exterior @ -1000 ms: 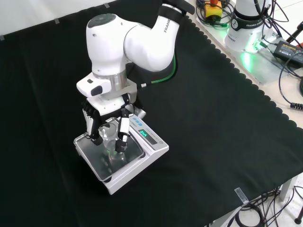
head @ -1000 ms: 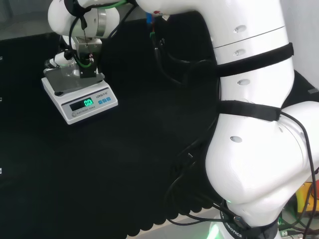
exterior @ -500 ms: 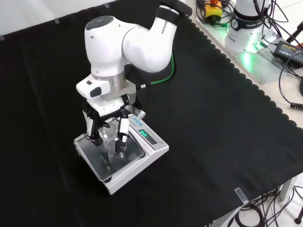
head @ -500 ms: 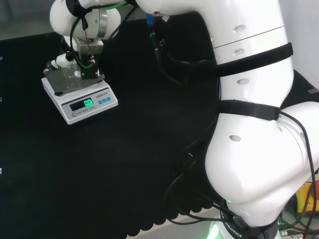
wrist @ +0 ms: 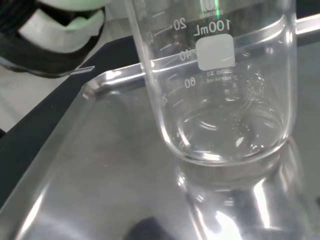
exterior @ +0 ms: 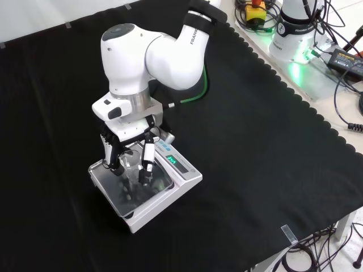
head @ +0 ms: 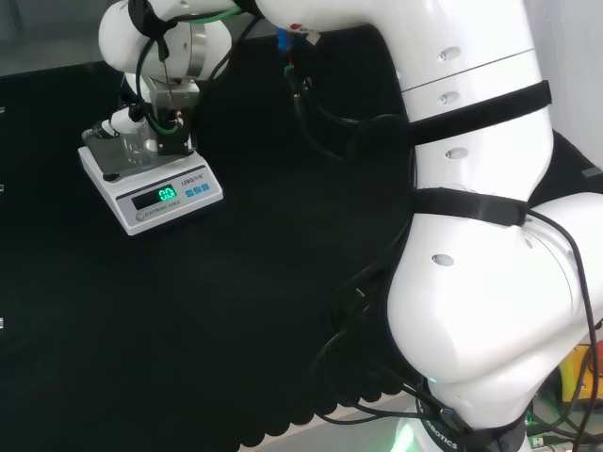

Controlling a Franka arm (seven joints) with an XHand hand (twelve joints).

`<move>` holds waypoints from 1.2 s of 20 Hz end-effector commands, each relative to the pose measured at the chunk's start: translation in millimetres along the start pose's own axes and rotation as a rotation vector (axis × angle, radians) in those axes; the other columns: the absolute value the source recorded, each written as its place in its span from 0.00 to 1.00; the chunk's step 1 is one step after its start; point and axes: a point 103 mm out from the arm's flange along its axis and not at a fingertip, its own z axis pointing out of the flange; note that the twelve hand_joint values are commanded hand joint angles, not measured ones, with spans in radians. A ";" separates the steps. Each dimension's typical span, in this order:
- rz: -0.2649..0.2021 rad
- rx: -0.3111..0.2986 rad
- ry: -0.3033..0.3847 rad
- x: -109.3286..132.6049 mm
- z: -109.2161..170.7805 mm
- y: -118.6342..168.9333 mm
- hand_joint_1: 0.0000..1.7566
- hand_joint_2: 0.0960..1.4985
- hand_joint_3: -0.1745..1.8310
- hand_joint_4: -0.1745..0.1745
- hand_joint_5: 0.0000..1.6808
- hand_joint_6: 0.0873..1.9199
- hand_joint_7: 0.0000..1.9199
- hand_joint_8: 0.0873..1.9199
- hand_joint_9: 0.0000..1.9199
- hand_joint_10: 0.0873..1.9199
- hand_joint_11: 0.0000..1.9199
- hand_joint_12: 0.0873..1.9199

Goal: Put the beaker on the electronic balance.

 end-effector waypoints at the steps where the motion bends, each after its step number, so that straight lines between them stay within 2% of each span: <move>1: -0.005 0.021 0.018 -0.7 1.2 -0.5 0.61 0.55 0.39 0.00 0.85 0.34 0.96 0.18 1.00 0.24 0.86 0.35; 3: -0.004 0.042 0.029 -0.2 0.1 -0.7 0.65 0.41 0.50 0.00 0.75 0.44 0.95 0.18 1.00 0.22 0.85 0.36; 4: -0.004 0.053 0.039 -1.2 -0.1 -1.0 0.65 0.38 0.53 0.06 0.72 0.47 0.94 0.18 1.00 0.20 0.84 0.37; 5: -0.004 0.062 0.052 -2.5 -0.4 -1.5 0.65 0.36 0.54 0.23 0.71 0.49 0.93 0.19 0.99 0.19 0.81 0.39; 6: -0.006 0.072 0.064 -3.7 -0.9 -1.6 0.64 0.37 0.53 0.47 0.69 0.50 0.91 0.20 0.98 0.17 0.79 0.42; 8: -0.012 0.110 0.072 -4.1 -3.2 -0.4 0.52 0.41 0.47 0.19 0.65 0.46 0.80 0.27 0.88 0.15 0.69 0.50; 9: -0.015 0.125 0.069 -4.6 -4.2 -0.4 0.46 0.42 0.43 0.12 0.56 0.46 0.68 0.31 0.78 0.17 0.61 0.56; 10: -0.016 0.139 0.063 -5.0 -5.2 -0.3 0.42 0.43 0.38 0.11 0.45 0.45 0.54 0.37 0.65 0.21 0.51 0.62; 12: -0.020 0.169 0.060 -5.8 -7.7 -0.2 0.34 0.44 0.31 0.13 0.28 0.39 0.32 0.42 0.41 0.33 0.35 0.69; 15: -0.025 0.194 0.061 -6.1 -12.5 -0.1 0.27 0.45 0.24 0.16 0.18 0.24 0.13 0.44 0.19 0.43 0.20 0.75; 17: -0.028 0.195 0.057 -5.9 -21.1 0.1 0.25 0.46 0.20 0.17 0.17 0.16 0.08 0.44 0.12 0.46 0.14 0.77; 21: -0.056 0.179 0.098 -6.2 -54.2 0.6 0.23 0.47 0.17 0.18 0.18 0.09 0.05 0.43 0.08 0.48 0.10 0.78; 24: -0.101 0.185 0.176 -10.7 -90.6 -2.3 0.23 0.48 0.16 0.18 0.18 0.08 0.04 0.43 0.07 0.48 0.09 0.78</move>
